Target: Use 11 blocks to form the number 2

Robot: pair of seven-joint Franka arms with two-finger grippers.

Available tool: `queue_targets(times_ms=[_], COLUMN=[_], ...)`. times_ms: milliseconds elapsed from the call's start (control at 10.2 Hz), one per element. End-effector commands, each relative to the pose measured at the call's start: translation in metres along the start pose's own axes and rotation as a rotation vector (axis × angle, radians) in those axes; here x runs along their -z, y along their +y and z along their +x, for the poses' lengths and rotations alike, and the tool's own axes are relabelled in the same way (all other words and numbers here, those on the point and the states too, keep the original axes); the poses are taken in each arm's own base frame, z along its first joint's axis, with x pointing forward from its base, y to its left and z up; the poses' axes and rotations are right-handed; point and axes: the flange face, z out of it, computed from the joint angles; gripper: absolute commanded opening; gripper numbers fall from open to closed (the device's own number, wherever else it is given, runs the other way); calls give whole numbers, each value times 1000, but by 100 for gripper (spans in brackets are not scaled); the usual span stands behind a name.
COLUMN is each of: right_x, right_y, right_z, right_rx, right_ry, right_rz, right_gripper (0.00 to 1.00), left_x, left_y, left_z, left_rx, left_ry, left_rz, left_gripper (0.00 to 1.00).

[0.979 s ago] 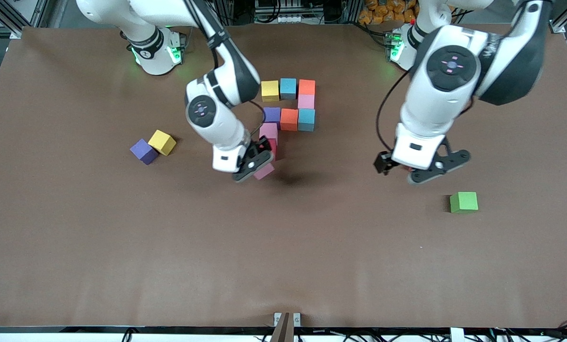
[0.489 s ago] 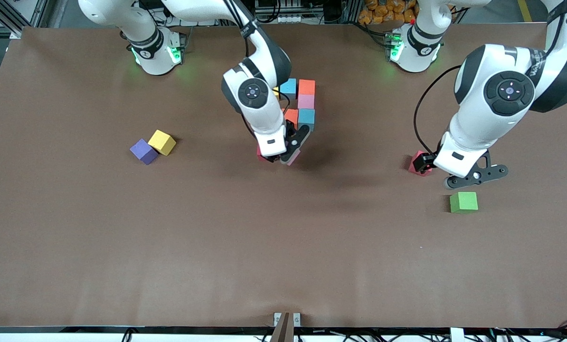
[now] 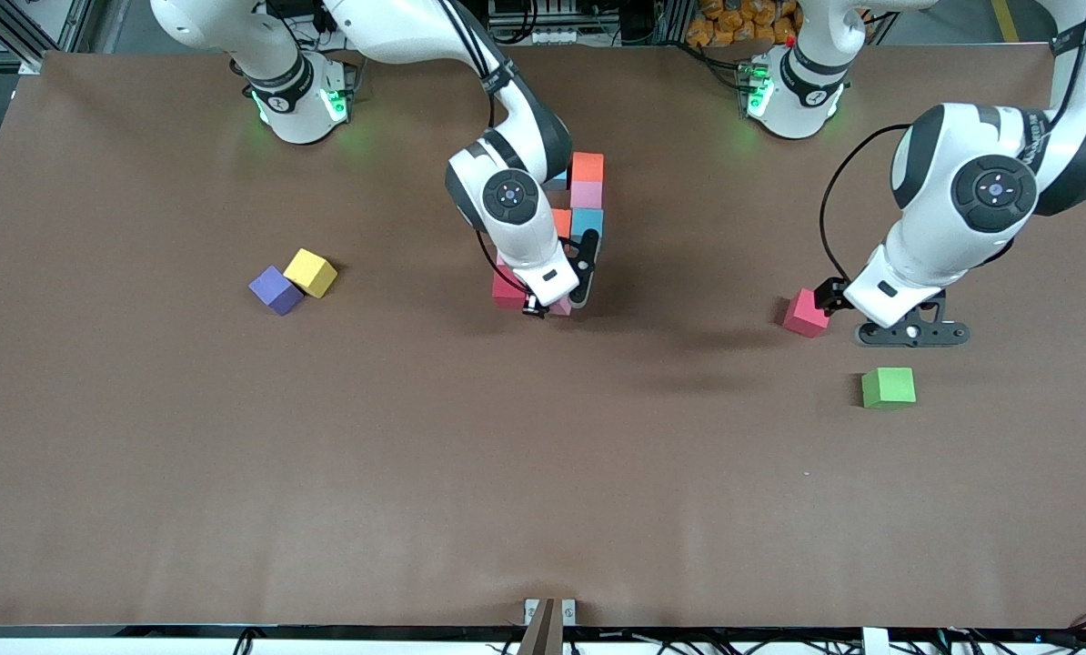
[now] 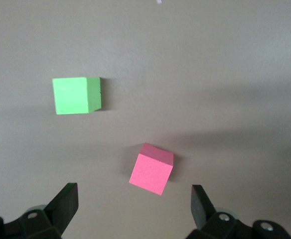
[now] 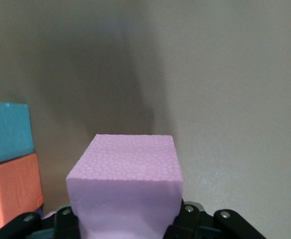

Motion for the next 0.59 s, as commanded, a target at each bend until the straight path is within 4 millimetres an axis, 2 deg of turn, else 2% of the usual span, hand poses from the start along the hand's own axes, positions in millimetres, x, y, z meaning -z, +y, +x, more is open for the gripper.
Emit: queue_targets(times_ms=[0,196,489], right_x=[-6,-20,-33], right_y=[2,-10,-22], right_z=[0,3,6], right_rx=[91,113,90], right_ry=[-27,-54,-92], right_rz=[17,34,35], right_gripper=[0,0,0], left_x=[-42,-78,-100], left_y=[-11,-31,-30], left_z=[-27,-34,-43], left_rx=[-137,-241,-300], left_ry=[43,28,11], left_rz=[-8,-19,-28], left_gripper=[100,100,100])
